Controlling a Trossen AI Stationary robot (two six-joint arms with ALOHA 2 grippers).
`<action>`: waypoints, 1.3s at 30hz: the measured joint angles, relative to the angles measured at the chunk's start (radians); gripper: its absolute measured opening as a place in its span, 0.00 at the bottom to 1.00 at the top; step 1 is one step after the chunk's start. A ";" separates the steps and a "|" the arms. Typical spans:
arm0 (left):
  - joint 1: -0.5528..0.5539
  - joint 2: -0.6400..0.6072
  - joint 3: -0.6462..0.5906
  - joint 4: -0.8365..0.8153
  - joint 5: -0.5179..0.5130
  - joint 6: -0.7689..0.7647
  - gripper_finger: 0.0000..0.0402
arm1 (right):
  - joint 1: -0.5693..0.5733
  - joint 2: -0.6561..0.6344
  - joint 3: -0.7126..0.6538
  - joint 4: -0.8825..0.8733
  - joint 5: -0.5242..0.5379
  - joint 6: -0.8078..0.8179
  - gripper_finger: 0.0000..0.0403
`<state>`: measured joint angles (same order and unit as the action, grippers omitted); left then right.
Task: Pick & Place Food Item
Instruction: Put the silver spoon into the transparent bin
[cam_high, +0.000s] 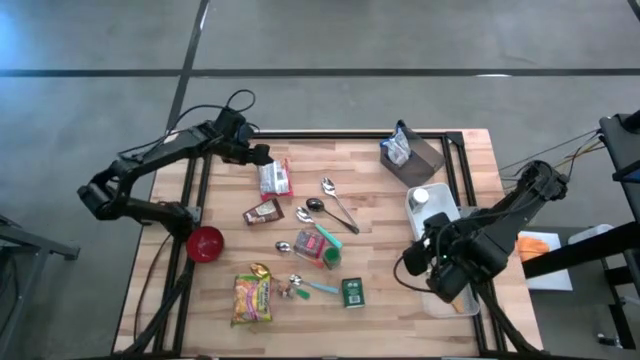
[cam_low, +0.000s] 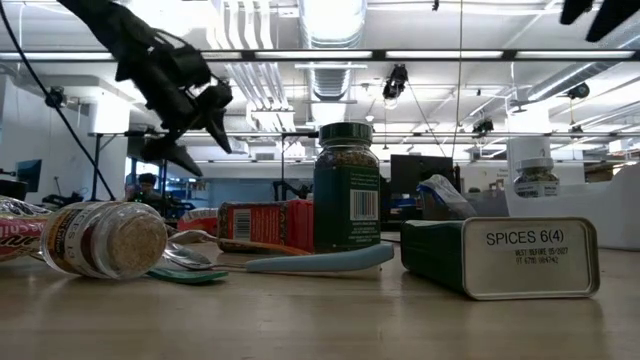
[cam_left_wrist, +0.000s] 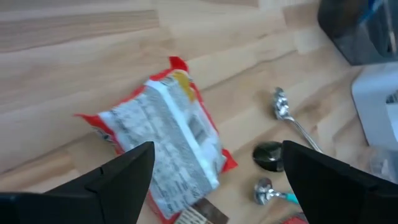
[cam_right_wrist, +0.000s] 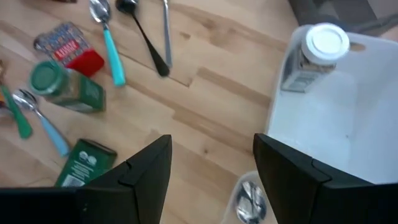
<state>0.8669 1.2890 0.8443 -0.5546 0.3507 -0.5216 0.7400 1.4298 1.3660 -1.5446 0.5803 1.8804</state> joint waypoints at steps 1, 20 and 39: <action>0.014 0.004 -0.002 -0.004 0.005 0.002 0.87 | -0.006 0.006 0.006 0.009 0.009 -0.009 0.56; 0.056 -0.002 -0.001 -0.047 0.102 0.088 0.87 | -0.363 0.026 0.020 0.261 0.010 -0.309 0.56; -0.043 -0.259 -0.001 -0.221 0.114 0.156 0.87 | -0.884 0.385 0.157 0.535 -0.389 -1.026 0.56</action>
<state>0.8240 1.0301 0.8433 -0.7755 0.4644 -0.3660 -0.1438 1.8150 1.5232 -1.0096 0.1910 0.8544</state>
